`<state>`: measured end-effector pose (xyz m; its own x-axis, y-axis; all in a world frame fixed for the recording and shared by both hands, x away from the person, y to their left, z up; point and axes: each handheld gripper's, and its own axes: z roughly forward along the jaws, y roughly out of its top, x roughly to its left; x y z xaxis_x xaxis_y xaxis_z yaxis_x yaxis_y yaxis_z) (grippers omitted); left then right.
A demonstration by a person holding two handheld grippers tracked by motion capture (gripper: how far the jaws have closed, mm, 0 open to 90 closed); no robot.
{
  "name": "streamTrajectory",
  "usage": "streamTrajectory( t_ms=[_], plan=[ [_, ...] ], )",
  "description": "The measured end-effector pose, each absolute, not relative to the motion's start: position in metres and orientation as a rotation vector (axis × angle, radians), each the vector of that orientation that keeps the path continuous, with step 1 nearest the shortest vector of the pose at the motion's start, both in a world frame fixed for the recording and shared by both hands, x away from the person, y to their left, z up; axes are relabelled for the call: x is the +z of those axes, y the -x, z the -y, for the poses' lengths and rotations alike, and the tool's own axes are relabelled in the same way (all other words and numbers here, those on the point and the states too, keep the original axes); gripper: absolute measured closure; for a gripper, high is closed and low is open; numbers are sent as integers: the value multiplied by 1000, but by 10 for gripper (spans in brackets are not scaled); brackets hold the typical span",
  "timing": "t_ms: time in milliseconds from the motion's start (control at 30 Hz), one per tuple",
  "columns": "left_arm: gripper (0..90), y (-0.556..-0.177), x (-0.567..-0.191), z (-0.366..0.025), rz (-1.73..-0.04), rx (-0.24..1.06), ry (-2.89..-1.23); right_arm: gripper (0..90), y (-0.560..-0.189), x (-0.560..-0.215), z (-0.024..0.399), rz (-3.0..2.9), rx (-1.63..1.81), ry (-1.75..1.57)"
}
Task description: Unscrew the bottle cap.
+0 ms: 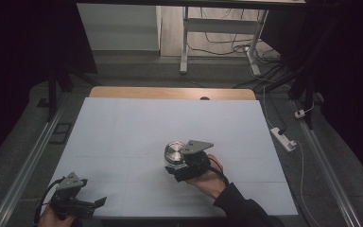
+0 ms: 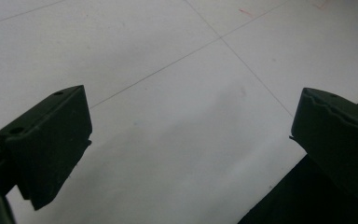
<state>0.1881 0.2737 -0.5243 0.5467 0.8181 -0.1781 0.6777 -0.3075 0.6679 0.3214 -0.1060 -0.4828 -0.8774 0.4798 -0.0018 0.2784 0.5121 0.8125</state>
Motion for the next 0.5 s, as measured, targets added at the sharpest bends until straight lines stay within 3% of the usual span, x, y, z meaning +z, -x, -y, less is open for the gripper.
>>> streamTrajectory(
  t_ms=[500],
  plan=[
    [0, -193, -518, -263, -1114, 224, -2067, 147, -321, -478, 102, -2541, 1322, -625]
  ],
)
